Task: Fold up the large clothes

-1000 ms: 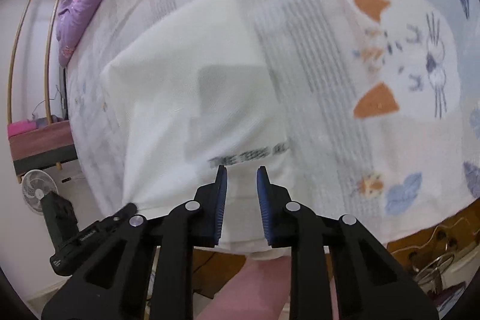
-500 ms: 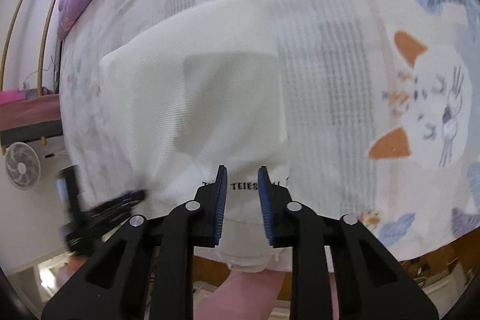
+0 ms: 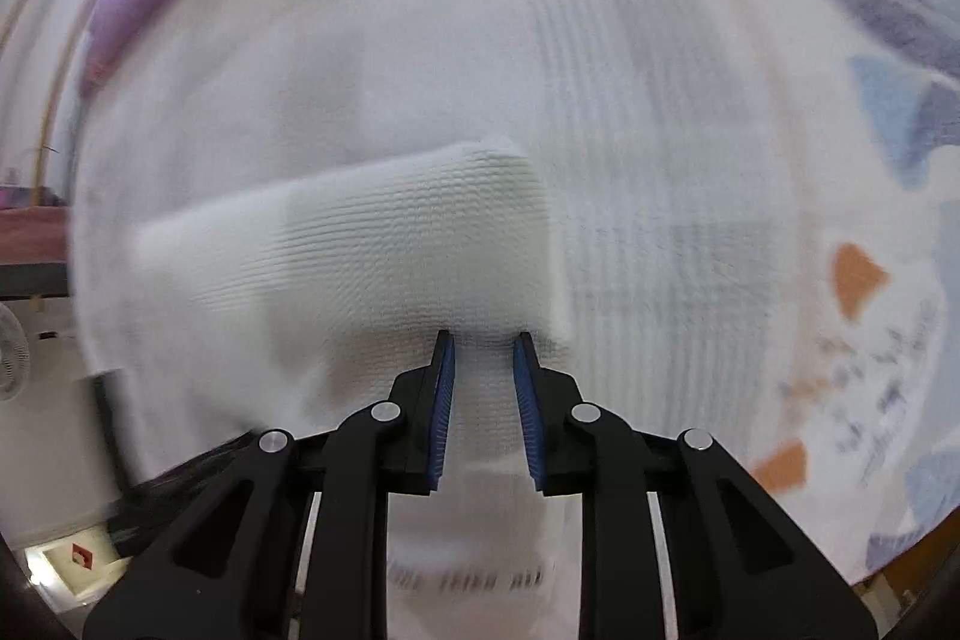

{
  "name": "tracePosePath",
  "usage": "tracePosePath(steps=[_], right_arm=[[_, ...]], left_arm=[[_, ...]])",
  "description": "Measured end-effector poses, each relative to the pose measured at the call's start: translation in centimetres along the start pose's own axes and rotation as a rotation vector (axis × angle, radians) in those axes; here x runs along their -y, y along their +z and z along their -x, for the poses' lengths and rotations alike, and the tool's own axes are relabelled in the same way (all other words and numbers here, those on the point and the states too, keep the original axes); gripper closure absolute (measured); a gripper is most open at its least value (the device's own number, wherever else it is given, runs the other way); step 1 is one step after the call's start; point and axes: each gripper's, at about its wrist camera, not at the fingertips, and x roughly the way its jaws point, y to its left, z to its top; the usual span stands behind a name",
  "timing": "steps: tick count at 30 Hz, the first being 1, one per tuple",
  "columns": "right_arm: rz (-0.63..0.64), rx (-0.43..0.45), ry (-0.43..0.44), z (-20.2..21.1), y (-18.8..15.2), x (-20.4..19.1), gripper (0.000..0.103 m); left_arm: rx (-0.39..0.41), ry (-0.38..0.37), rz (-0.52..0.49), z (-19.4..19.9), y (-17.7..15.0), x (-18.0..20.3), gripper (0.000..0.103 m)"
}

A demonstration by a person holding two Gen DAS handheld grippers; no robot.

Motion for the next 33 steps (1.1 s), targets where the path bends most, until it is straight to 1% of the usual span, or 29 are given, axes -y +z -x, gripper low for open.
tracePosePath(steps=[1, 2, 4, 5, 6, 8, 9, 11, 12, 13, 14, 15, 17, 18, 19, 20, 21, 22, 23, 24, 25, 26, 27, 28, 29, 30, 31, 32, 33], right_arm=[[-0.057, -0.022, 0.017, 0.1, 0.5, 0.4, 0.084], [-0.076, -0.01, 0.037, 1.1, 0.5, 0.4, 0.084], [-0.014, 0.068, 0.026, 3.3, 0.1, -0.2, 0.084], [0.011, 0.115, 0.026, 4.6, -0.1, -0.6, 0.084], [0.016, 0.134, 0.039, 4.9, 0.0, -0.8, 0.084], [-0.004, 0.125, 0.053, 3.2, 0.8, -0.6, 0.084], [-0.031, 0.125, 0.062, 2.2, 1.4, -0.2, 0.086], [-0.05, 0.134, 0.073, -0.1, 2.4, 0.0, 0.086], [-0.04, 0.144, 0.055, 0.0, 2.4, -0.5, 0.087], [-0.031, 0.136, 0.026, 0.5, 2.4, -1.2, 0.087], [-0.026, 0.127, 0.013, 1.4, 2.0, -1.7, 0.086], [-0.02, 0.118, 0.029, 2.0, 1.6, -1.9, 0.083], [-0.017, 0.098, 0.12, 3.3, -0.4, -1.8, 0.083], [-0.005, 0.076, 0.151, 3.9, -2.6, -2.1, 0.083], [0.011, 0.057, 0.154, 4.0, -4.1, -2.3, 0.083], [0.032, 0.024, 0.15, 3.4, -6.3, -2.5, 0.083], [0.041, -0.023, 0.137, 2.1, -8.2, -2.5, 0.083], [0.036, -0.07, 0.117, 0.6, -9.5, -2.3, 0.084], [0.01, -0.133, 0.094, -1.3, -11.4, -1.8, 0.087], [-0.083, -0.225, 0.105, -3.0, -14.2, -0.9, 0.087], [-0.123, -0.232, 0.117, -2.9, -15.6, -0.7, 0.087], [-0.084, -0.215, 0.095, -2.5, -16.9, -1.3, 0.087], [-0.013, -0.222, 0.069, -2.5, -17.7, -2.1, 0.087], [0.012, -0.235, 0.052, -2.8, -18.1, -2.4, 0.087], [-0.017, -0.265, 0.056, -2.8, -18.6, -2.2, 0.087], [-0.049, -0.28, 0.085, -2.6, -18.7, -2.0, 0.084], [-0.074, -0.292, 0.123, -2.2, -18.7, -1.8, 0.082], [-0.08, -0.293, 0.145, -1.5, -18.4, -1.7, 0.082], [-0.063, -0.256, 0.153, 0.0, -17.5, -1.5, 0.065]], left_arm=[[0.044, 0.046, -0.057, 2.0, 0.0, 0.7, 0.1], [0.087, 0.077, -0.116, 4.1, 0.2, 1.6, 0.1], [0.139, 0.046, -0.185, 6.8, 1.2, 3.3, 0.099], [0.176, 0.033, -0.22, 8.0, 2.4, 4.6, 0.099], [0.2, 0.031, -0.241, 8.4, 3.4, 5.5, 0.099], [0.238, 0.017, -0.264, 7.5, 6.7, 7.6, 0.099], [0.222, 0.029, -0.244, 5.4, 9.1, 8.2, 0.099], [0.158, 0.017, -0.186, 0.4, 12.0, 8.3, 0.099], [0.19, -0.001, -0.181, 0.0, 12.7, 8.4, 0.099], [0.207, 0.009, -0.204, 0.8, 13.1, 8.8, 0.099], [0.196, 0.022, -0.213, 1.3, 13.2, 8.9, 0.1], [0.187, 0.029, -0.22, 2.3, 12.7, 8.8, 0.1], [0.19, 0.045, -0.264, 4.2, 10.9, 8.6, 0.099], [0.192, 0.062, -0.302, 5.0, 9.4, 8.1, 0.099], [0.184, 0.064, -0.332, 5.4, 7.4, 7.5, 0.097], [0.144, 0.051, -0.343, 5.5, 4.7, 6.6, 0.096], [0.097, 0.041, -0.337, 4.8, 3.0, 5.9, 0.095], [0.026, 0.043, -0.329, 3.4, 1.0, 4.7, 0.095], [-0.044, 0.079, -0.325, 1.2, -1.4, 3.4, 0.095], [-0.09, 0.109, -0.315, -0.3, -3.1, 2.4, 0.097], [-0.116, 0.115, -0.292, -1.4, -5.0, 1.3, 0.097], [-0.1, 0.095, -0.266, -1.4, -6.8, 0.3, 0.097], [-0.096, 0.086, -0.254, -1.2, -7.5, -0.1, 0.097], [-0.119, 0.076, -0.233, -1.1, -8.1, -0.5, 0.096], [-0.148, 0.073, -0.213, -1.2, -8.4, -0.8, 0.096], [-0.172, 0.076, -0.197, -0.8, -8.7, -1.2, 0.095], [-0.163, 0.079, -0.209, -0.1, -8.7, -1.0, 0.09], [-0.134, 0.08, -0.236, 0.9, -8.6, -0.8, 0.072], [-0.107, 0.079, -0.257, 1.7, -8.5, -0.5, 0.059]])
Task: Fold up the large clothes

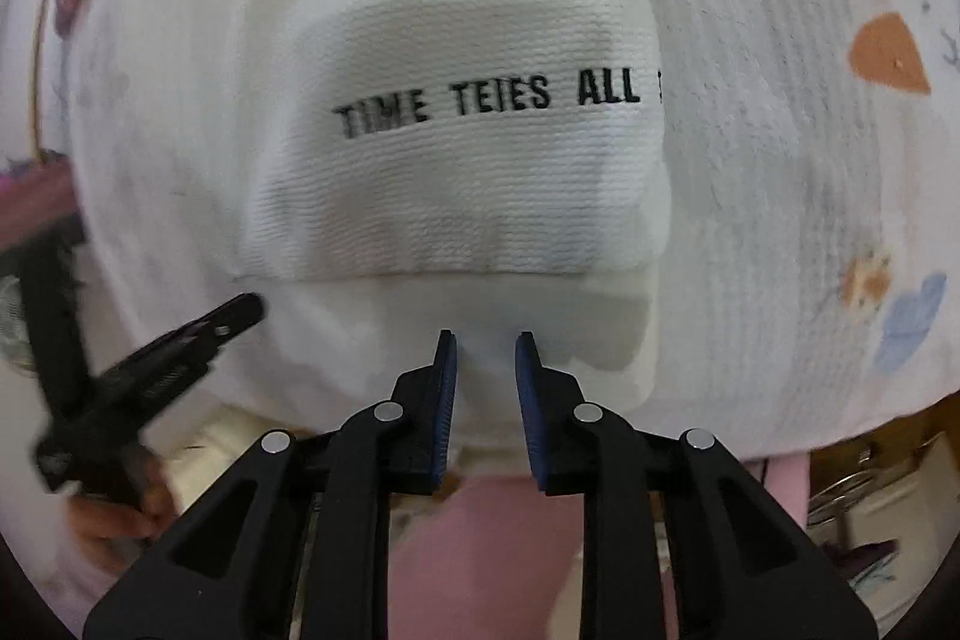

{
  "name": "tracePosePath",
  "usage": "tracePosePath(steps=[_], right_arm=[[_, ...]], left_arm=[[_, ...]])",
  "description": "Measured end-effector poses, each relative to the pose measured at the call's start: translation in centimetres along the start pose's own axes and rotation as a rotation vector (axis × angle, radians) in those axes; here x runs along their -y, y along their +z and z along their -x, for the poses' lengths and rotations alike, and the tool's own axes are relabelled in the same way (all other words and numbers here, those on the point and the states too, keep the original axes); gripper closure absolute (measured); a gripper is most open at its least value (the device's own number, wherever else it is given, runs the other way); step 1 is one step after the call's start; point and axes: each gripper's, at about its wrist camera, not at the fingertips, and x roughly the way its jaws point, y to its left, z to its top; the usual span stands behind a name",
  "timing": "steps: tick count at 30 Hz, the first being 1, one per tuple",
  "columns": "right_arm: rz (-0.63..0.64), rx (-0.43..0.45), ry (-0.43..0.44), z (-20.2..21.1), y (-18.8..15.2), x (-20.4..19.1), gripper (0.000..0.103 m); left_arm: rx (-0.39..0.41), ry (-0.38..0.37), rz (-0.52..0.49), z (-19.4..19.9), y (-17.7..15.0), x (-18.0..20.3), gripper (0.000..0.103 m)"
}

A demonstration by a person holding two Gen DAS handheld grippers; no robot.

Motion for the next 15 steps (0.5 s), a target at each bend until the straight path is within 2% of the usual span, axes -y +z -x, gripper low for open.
tracePosePath(steps=[1, 2, 3, 7, 8, 11, 13, 15], right_arm=[[0.011, 0.041, -0.014, 1.1, 0.5, -0.1, 0.032], [0.018, 0.105, -0.032, 2.6, 1.0, 0.0, 0.021], [0.016, 0.196, -0.02, 4.7, 1.9, 0.4, 0.014], [-0.015, 0.27, 0.046, 6.3, 5.7, 2.4, 0.011], [-0.004, 0.287, 0.064, 6.4, 7.1, 2.7, 0.011], [0.025, 0.293, 0.091, 5.3, 10.1, 3.3, 0.011], [0.057, 0.308, 0.149, 4.5, 11.1, 4.2, 0.011], [0.085, 0.319, 0.225, 3.0, 12.7, 4.5, 0.011]], left_arm=[[0.042, -0.006, -0.019, 1.2, 0.5, 0.1, 0.037], [0.083, -0.023, -0.026, 2.4, 1.2, 0.1, 0.029], [0.107, -0.04, -0.026, 3.2, 1.8, -0.1, 0.028], [0.201, -0.108, -0.007, 4.7, 6.0, -1.9, 0.022], [0.209, -0.116, -0.007, 4.6, 6.2, -3.1, 0.022], [0.224, -0.141, -0.006, 2.8, 10.7, -4.1, 0.022], [0.203, -0.262, -0.025, 0.6, 13.2, -5.0, 0.022], [0.171, -0.399, -0.034, -1.7, 14.3, -5.5, 0.01]])
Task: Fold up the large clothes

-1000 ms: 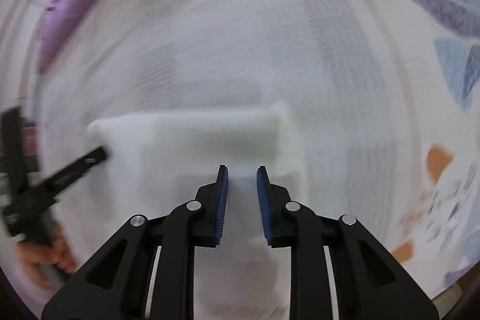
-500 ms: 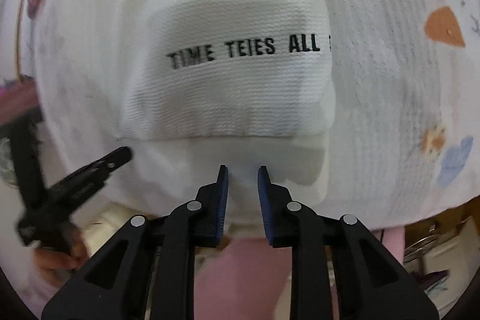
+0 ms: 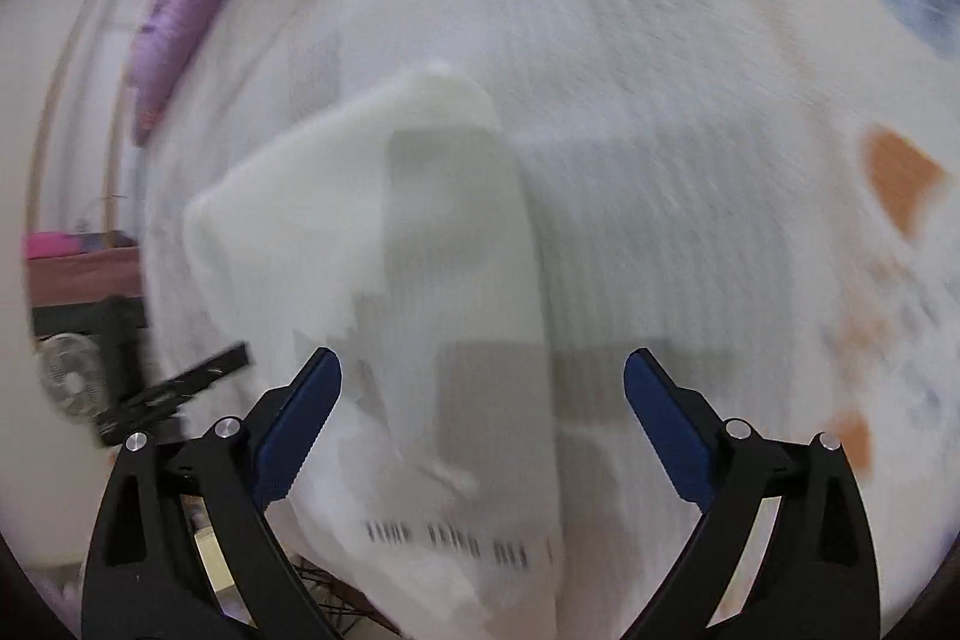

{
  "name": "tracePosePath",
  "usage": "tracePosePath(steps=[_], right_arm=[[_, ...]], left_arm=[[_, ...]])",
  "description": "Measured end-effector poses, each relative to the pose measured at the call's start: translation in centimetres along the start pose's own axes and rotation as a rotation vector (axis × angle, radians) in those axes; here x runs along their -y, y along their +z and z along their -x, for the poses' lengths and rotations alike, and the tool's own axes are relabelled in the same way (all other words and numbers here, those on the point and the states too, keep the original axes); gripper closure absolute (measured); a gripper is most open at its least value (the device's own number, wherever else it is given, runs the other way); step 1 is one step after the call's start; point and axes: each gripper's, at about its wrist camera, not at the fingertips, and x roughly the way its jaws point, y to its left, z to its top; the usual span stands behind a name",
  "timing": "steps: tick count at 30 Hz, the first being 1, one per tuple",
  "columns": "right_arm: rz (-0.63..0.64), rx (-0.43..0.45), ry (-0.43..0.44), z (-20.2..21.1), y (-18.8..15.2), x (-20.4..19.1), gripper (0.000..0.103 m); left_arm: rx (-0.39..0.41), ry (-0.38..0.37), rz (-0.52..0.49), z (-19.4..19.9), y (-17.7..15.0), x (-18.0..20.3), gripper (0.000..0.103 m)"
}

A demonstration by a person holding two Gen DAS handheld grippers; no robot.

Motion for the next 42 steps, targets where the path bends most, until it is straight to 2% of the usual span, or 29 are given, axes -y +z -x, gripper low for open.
tracePosePath(steps=[1, 3, 4, 5, 6, 7, 8, 9, 10, 11, 12, 13, 14, 15, 16, 17, 18, 20, 22, 24, 26, 27, 34, 35, 40, 42], right_arm=[[-0.004, -0.009, 0.02, -1.1, 0.6, 0.5, 0.008], [-0.002, 0.011, 0.081, -2.2, 0.7, 1.3, 0.006], [-0.002, 0.028, 0.099, -1.6, 0.2, 1.8, 0.006], [-0.008, -0.003, 0.196, -1.5, -0.9, 1.9, 0.006], [-0.035, -0.107, 0.31, -2.4, -1.8, 1.9, 0.006], [-0.066, -0.225, 0.353, -3.7, -3.8, 1.9, 0.006], [-0.014, -0.268, 0.269, -4.4, -6.3, 1.5, 0.006], [0.036, -0.265, 0.255, -4.7, -7.3, 1.2, 0.006], [0.097, -0.2, 0.234, -4.6, -8.1, 0.8, 0.006], [0.083, -0.157, 0.214, -4.9, -8.1, 0.6, 0.006], [0.031, -0.136, 0.213, -5.0, -7.7, 0.6, 0.006], [-0.057, -0.122, 0.217, -5.0, -7.3, 1.0, 0.006], [-0.167, -0.111, 0.209, -4.7, -7.0, 1.7, 0.008], [-0.191, -0.107, 0.174, -4.4, -6.9, 1.6, 0.021], [-0.171, -0.098, 0.133, -3.9, -6.7, 1.0, 0.04], [-0.127, -0.084, 0.104, -3.3, -6.6, 0.1, 0.049], [-0.085, -0.073, 0.087, -2.3, -6.6, -1.1, 0.063], [-0.082, -0.07, 0.141, -0.9, -6.5, -2.1, 0.069], [-0.061, -0.064, 0.196, 1.6, -6.5, -2.5, 0.072], [-0.034, -0.073, 0.171, 3.5, -6.7, -3.2, 0.072], [-0.022, -0.069, 0.171, 6.4, -6.9, -3.8, 0.072], [-0.005, -0.067, 0.169, 6.5, -6.2, -5.3, 0.072], [0.049, -0.029, 0.145, 15.2, -8.9, -7.6, 0.072], [0.052, -0.023, 0.144, 14.7, -10.0, -9.1, 0.072], [0.033, 0.063, 0.146, 20.7, -11.8, -8.8, 0.072], [-0.006, 0.112, 0.16, 23.3, -13.5, -7.1, 0.072]], left_arm=[[-0.002, -0.068, -0.001, -0.4, 0.1, -0.3, 0.005], [-0.017, -0.113, -0.014, 0.0, -0.3, -0.8, 0.005], [-0.059, -0.207, -0.003, 0.1, -0.8, -1.2, 0.005], [-0.117, -0.322, 0.037, 0.4, -1.5, -2.4, 0.005], [-0.143, -0.415, 0.073, 0.1, -2.7, -2.6, 0.005], [-0.134, -0.438, 0.073, 0.0, -3.7, -2.2, 0.005], [-0.129, -0.444, 0.07, -0.4, -4.6, -1.9, 0.005], [-0.121, -0.461, 0.105, -0.8, -4.9, -2.1, 0.005], [-0.104, -0.506, 0.172, -1.0, -5.1, -2.8, 0.005], [-0.08, -0.602, 0.279, -1.6, -5.4, -3.6, 0.005], [-0.059, -0.613, 0.331, -1.6, -5.3, -4.2, 0.006], [-0.049, -0.522, 0.348, -1.7, -5.3, -4.0, 0.027], [-0.048, -0.408, 0.317, -1.4, -5.2, -3.4, 0.039], [-0.036, -0.372, 0.302, -1.0, -5.3, -2.9, 0.045], [-0.02, -0.349, 0.295, -0.5, -5.4, -2.4, 0.06], [-0.015, -0.33, 0.294, 0.1, -5.6, -1.8, 0.065], [-0.012, -0.302, 0.293, 0.5, -5.7, -1.3, 0.067], [0.009, -0.223, 0.238, 2.4, -5.5, 0.8, 0.07], [0.023, -0.201, 0.167, 4.1, -5.8, 2.5, 0.072], [-0.012, -0.189, 0.136, 5.4, -6.4, 4.1, 0.073], [-0.023, -0.153, 0.08, 5.2, -6.9, 7.2, 0.073], [-0.025, -0.138, 0.048, 5.7, -7.9, 8.9, 0.073], [-0.001, -0.166, 0.028, 9.7, -12.4, 15.9, 0.073], [0.001, -0.168, 0.021, 10.5, -13.1, 16.8, 0.073], [-0.004, -0.17, -0.053, 13.1, -15.3, 21.9, 0.073], [0.001, -0.151, -0.082, 12.7, -14.6, 25.2, 0.072]])
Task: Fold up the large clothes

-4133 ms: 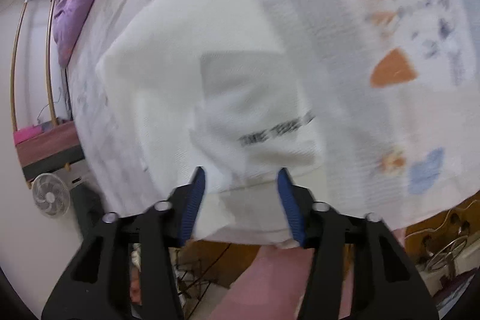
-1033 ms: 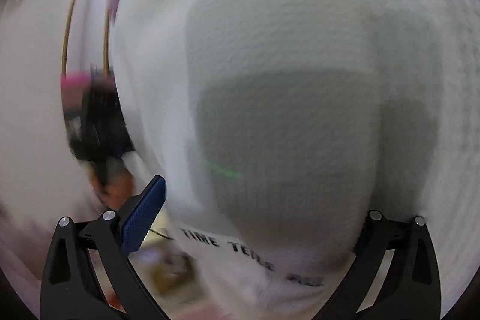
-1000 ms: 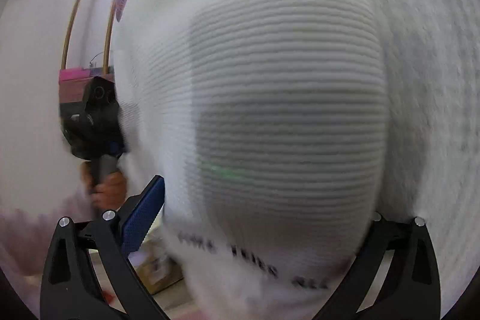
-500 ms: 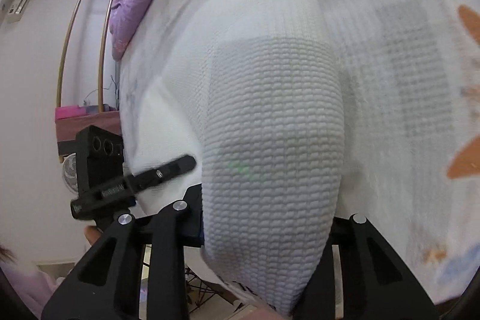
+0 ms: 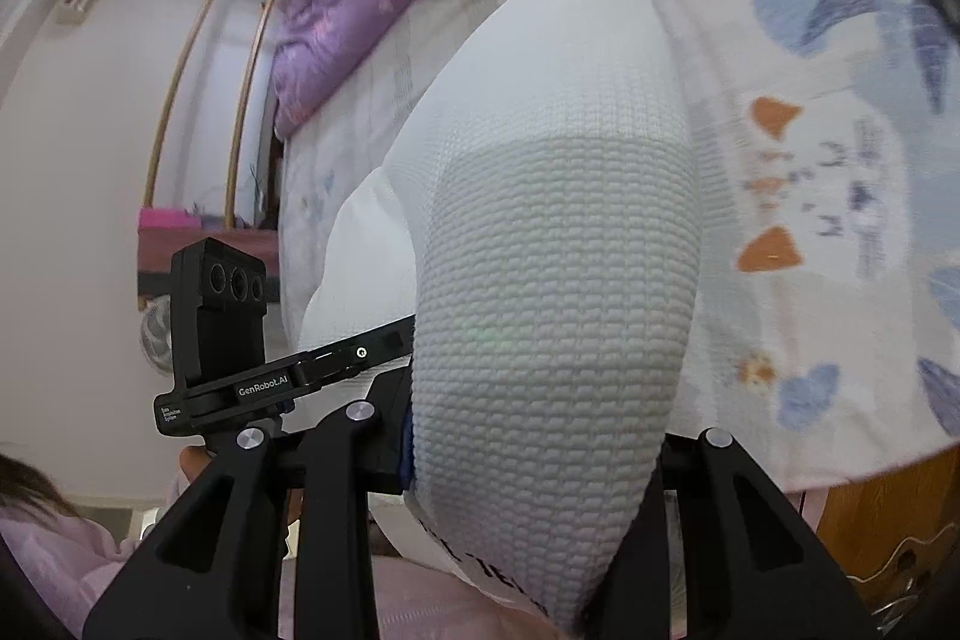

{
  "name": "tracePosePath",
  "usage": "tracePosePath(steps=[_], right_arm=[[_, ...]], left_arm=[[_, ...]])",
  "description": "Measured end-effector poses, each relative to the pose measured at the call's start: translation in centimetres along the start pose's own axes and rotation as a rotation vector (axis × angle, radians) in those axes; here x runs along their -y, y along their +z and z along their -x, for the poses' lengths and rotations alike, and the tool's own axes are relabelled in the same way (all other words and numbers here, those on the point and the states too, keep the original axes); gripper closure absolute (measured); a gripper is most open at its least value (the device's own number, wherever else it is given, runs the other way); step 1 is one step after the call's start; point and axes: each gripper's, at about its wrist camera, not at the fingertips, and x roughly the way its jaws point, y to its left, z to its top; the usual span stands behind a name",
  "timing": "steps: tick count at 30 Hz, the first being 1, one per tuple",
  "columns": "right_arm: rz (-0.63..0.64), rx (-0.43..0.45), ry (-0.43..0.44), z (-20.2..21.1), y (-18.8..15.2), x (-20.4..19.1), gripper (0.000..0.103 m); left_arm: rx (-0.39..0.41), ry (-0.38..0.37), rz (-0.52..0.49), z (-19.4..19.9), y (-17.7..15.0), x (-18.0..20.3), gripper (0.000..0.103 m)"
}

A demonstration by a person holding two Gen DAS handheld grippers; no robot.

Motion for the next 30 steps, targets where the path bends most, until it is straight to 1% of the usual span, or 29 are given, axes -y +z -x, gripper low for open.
tracePosePath(steps=[2, 3, 6, 8, 12, 13, 14, 15, 17, 20, 21, 23, 24, 25, 26, 27, 28, 29, 30], right_arm=[[-0.047, 0.051, 0.024, 2.8, -0.7, 1.7, 0.072], [-0.051, 0.08, 0.025, 5.0, -0.9, 3.0, 0.072], [-0.08, 0.139, 0.044, 10.8, -1.0, 6.3, 0.072], [-0.089, 0.172, 0.049, 14.6, -0.3, 8.7, 0.072], [-0.09, 0.236, 0.019, 21.5, 1.4, 12.7, 0.072], [-0.091, 0.246, 0.014, 23.1, 2.1, 13.8, 0.072], [-0.09, 0.253, 0.009, 24.2, 2.6, 14.2, 0.072], [-0.087, 0.267, 0.001, 26.2, 3.3, 15.7, 0.072], [-0.076, 0.287, -0.016, 29.2, 4.4, 17.8, 0.072], [-0.047, 0.323, -0.057, 33.9, 7.2, 20.7, 0.072], [-0.031, 0.338, -0.07, 35.5, 8.6, 21.5, 0.072], [-0.009, 0.356, -0.084, 37.3, 10.9, 23.3, 0.072], [-0.001, 0.368, -0.084, 38.5, 12.7, 24.7, 0.072], [0.006, 0.371, -0.1, 38.7, 13.9, 25.4, 0.069], [0.01, 0.38, -0.177, 39.0, 15.2, 26.4, 0.065], [-0.018, 0.422, -0.403, 39.3, 16.6, 27.8, 0.037], [-0.066, 0.464, -0.573, 39.5, 17.2, 28.9, 0.015], [-0.119, 0.501, -0.69, 39.7, 17.5, 30.6, 0.015], [-0.157, 0.493, -0.708, 39.5, 17.8, 32.5, 0.015]], left_arm=[[0.008, 0.016, -0.026, -1.6, 1.7, 3.7, 0.072], [0.011, 0.031, -0.061, -2.3, 1.8, 6.2, 0.072], [0.006, 0.038, -0.109, -4.2, 1.9, 10.9, 0.072], [0.002, 0.026, -0.134, -6.2, 2.3, 14.8, 0.072], [-0.007, 0.031, -0.201, -10.1, 2.7, 22.5, 0.072], [-0.005, 0.032, -0.212, -11.3, 3.2, 24.0, 0.072], [-0.005, 0.031, -0.235, -12.8, 3.5, 26.5, 0.072], [-0.005, 0.028, -0.248, -13.8, 3.8, 27.7, 0.072], [-0.004, 0.004, -0.264, -16.5, 5.0, 31.6, 0.072], [-0.004, -0.024, -0.29, -19.3, 6.6, 36.0, 0.072], [0.001, -0.031, -0.309, -20.7, 7.8, 38.3, 0.072], [0.027, -0.039, -0.343, -22.8, 9.7, 41.7, 0.072], [0.037, -0.045, -0.344, -23.5, 10.5, 42.6, 0.072], [0.051, -0.054, -0.339, -24.7, 11.6, 43.7, 0.068], [0.06, -0.049, -0.335, -26.4, 12.8, 44.3, 0.049], [0.062, -0.017, -0.351, -28.8, 14.0, 44.9, 0.038], [0.064, 0.083, -0.375, -30.9, 14.8, 44.8, 0.034], [0.053, 0.221, -0.403, -33.3, 15.5, 44.4, 0.035], [0.029, 0.283, -0.413, -34.8, 15.9, 43.7, 0.036]])
